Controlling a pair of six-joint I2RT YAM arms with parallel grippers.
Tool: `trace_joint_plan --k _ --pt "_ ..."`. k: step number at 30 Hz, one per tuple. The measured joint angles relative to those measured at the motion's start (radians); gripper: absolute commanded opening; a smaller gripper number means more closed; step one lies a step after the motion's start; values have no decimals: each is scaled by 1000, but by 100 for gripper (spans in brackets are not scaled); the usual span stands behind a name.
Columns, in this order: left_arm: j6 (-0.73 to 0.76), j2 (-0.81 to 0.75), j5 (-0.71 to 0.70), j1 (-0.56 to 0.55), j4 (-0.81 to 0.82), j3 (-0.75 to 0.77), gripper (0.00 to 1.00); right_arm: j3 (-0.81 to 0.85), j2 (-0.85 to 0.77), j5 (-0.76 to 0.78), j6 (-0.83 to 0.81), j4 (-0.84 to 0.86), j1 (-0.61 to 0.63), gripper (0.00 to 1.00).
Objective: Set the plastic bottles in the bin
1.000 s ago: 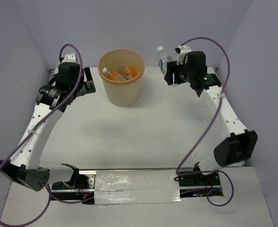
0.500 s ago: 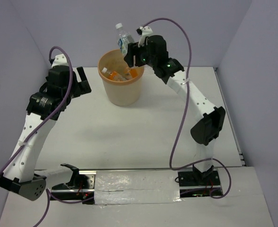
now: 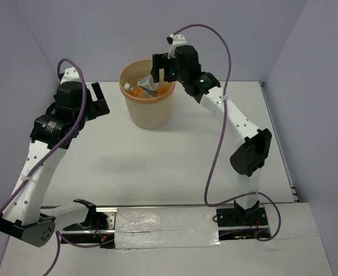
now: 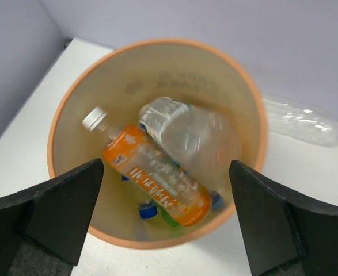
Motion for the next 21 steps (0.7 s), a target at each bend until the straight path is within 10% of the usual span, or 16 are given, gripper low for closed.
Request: trace_joint_plan --k 9,15,21 --pt "0 3 0 0 16 -3 100 -138 -261 245 59 66 -12 99" --pt "2 14 -2 0 26 -15 100 -166 -235 183 405 19 -188 100" --pt "24 18 -28 0 28 -15 100 -542 -171 71 770 123 -359 100"
